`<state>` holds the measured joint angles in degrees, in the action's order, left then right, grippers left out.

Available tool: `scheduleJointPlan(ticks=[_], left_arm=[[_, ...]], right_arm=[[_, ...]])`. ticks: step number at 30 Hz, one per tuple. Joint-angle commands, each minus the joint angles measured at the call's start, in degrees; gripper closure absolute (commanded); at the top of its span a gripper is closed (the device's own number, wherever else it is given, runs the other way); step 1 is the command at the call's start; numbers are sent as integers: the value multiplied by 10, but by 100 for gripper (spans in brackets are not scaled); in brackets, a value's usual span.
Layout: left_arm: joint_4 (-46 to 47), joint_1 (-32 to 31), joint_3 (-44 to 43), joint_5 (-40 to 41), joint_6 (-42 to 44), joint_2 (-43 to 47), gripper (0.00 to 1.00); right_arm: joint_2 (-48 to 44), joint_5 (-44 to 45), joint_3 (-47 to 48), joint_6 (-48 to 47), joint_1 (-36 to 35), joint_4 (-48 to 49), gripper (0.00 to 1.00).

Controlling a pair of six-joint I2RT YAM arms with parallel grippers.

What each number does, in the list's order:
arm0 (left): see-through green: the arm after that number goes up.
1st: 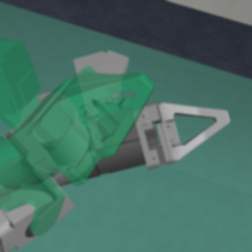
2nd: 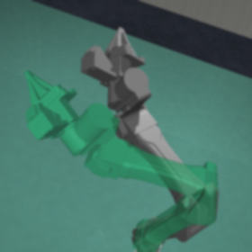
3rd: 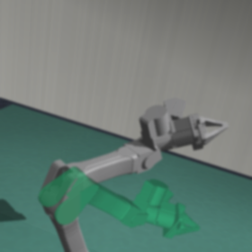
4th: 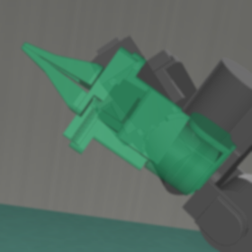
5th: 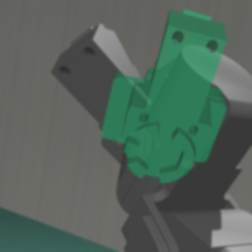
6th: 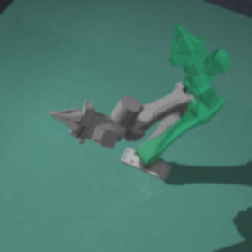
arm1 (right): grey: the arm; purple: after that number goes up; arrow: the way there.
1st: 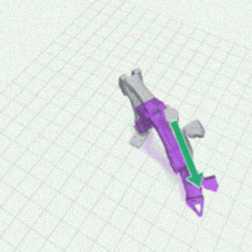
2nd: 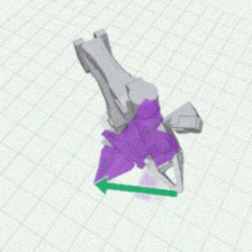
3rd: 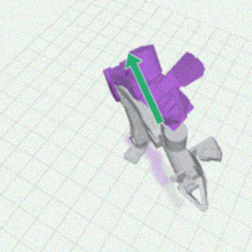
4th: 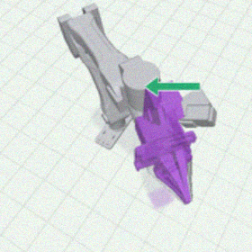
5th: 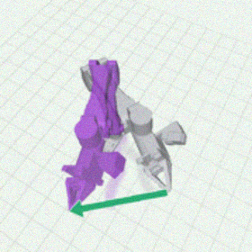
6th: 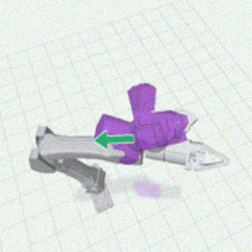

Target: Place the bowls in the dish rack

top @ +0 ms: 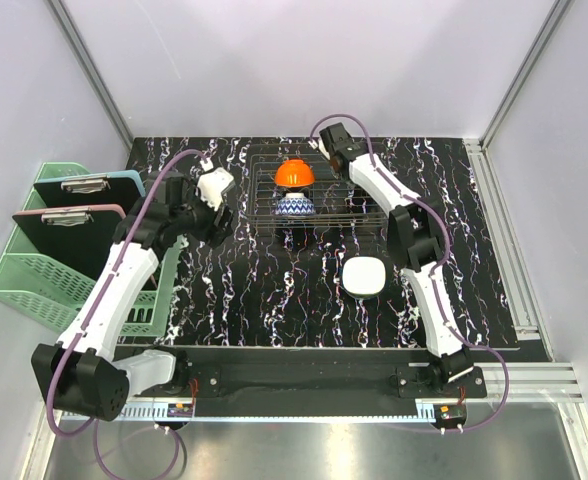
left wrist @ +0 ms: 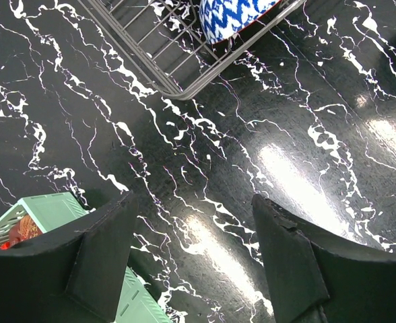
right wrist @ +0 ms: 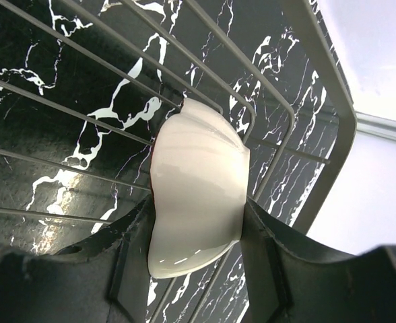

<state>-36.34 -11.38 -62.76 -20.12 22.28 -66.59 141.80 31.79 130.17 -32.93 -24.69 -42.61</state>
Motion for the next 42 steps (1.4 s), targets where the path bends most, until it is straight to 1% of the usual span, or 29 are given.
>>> scheduleJointPlan(ticks=[1, 2, 3, 5, 6, 8, 12, 19, 33, 38, 42], left_arm=[[24, 9, 9, -24, 5, 19, 28], [24, 10, 10, -24, 5, 20, 28], [24, 12, 11, -26, 5, 20, 28], [26, 15, 14, -30, 5, 23, 28], [25, 17, 15, -31, 6, 23, 28], [26, 21, 18, -33, 7, 27, 28], [25, 26, 21, -40, 8, 30, 28], [25, 31, 25, -45, 9, 37, 28], [25, 40, 26, -49, 9, 44, 28], [24, 42, 26, -48, 11, 49, 28], [23, 44, 24, -51, 11, 51, 28]], right_arm=[[10, 18, 18, -20, -15, 21, 86], [12, 18, 17, -21, -17, 21, 68], [13, 16, 15, -24, -19, 21, 58], [13, 14, 8, -27, -26, 21, 43], [14, 13, 6, -28, -28, 21, 32], [15, 8, 4, -30, -30, 20, 24], [19, 1, 6, -30, -32, 17, 16], [16, -20, 6, -25, -34, -2, 12], [-56, -132, -29, -10, -35, -61, 10], [-70, -186, -22, -6, -35, -104, 10], [-69, -176, -11, -4, -35, -114, 9]])
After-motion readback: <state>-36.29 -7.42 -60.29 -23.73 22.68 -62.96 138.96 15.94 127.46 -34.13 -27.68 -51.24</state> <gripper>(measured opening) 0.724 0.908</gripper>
